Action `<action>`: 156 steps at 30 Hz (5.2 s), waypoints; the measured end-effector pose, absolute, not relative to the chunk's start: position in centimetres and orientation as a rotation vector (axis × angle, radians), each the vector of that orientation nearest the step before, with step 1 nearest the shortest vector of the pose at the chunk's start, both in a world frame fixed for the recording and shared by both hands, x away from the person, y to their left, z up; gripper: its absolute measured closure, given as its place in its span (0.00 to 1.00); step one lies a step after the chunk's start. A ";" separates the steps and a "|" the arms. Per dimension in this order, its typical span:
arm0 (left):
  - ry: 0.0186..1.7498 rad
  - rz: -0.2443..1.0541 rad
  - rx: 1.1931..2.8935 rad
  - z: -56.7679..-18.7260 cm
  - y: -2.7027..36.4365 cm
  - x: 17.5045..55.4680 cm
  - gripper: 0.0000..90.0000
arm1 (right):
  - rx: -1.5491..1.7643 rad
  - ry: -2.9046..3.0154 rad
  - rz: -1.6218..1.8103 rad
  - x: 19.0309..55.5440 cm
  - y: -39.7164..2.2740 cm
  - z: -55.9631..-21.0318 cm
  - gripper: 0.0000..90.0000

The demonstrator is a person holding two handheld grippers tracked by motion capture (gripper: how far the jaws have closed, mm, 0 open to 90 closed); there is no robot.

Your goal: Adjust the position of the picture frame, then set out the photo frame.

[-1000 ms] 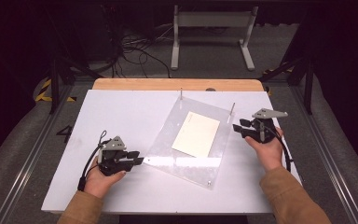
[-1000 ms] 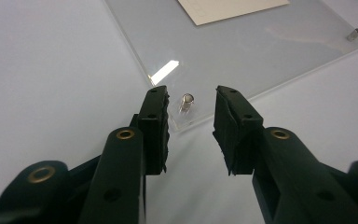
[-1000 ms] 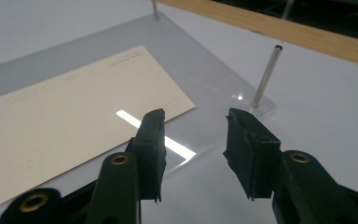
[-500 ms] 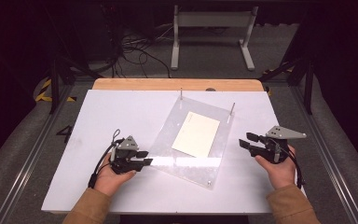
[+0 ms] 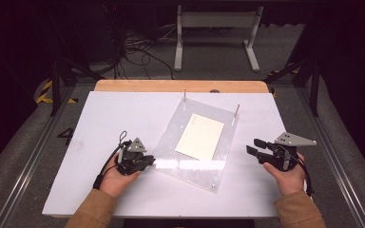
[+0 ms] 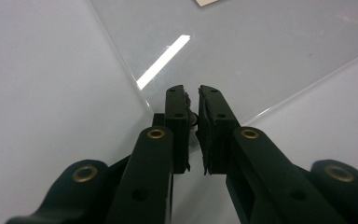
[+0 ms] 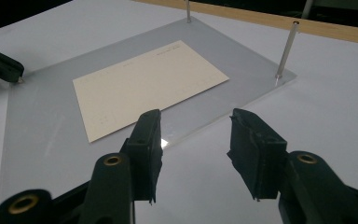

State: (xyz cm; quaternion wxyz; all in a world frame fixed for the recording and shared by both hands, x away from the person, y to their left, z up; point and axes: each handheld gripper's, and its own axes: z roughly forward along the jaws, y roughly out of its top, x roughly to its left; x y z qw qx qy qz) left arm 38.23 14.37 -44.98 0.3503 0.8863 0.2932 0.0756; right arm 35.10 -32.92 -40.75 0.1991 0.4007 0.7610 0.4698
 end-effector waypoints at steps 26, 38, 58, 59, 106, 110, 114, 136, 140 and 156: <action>0.244 -0.084 2.493 -44.0 6.4 31.6 0.92 | 1.071 2.224 1.306 34.0 -33.3 -41.2 0.59; 0.248 -0.188 2.398 -43.2 8.8 31.8 1.00 | 1.015 2.289 1.327 32.8 -32.9 -41.2 0.58; 0.608 0.065 2.151 -42.6 11.9 32.7 0.66 | 0.966 2.276 1.296 33.7 -32.2 -41.0 0.59; 0.628 0.072 2.130 -42.6 12.2 33.0 0.63 | 0.964 2.259 1.288 34.0 -32.2 -40.9 0.58; 0.780 0.153 2.016 -43.4 16.2 33.3 0.60 | 1.049 2.279 1.083 51.0 -30.1 -42.3 0.94; 0.776 0.151 2.023 -43.4 16.0 33.3 0.60 | 1.016 2.305 1.098 50.5 -29.5 -42.3 0.94; 0.772 0.154 2.025 -43.3 15.9 33.3 0.60 | 0.992 2.332 1.102 50.1 -28.8 -42.4 0.94; 0.774 0.155 2.034 -43.6 16.0 33.1 0.59 | 1.081 2.239 1.221 50.0 -29.4 -43.6 0.94; 0.775 0.151 2.031 -43.7 15.9 33.1 0.59 | 1.131 2.213 1.234 50.0 -29.4 -43.7 0.94; 0.780 0.160 2.026 -43.7 15.9 33.2 0.59 | 1.290 2.127 1.334 50.8 -29.5 -44.5 0.95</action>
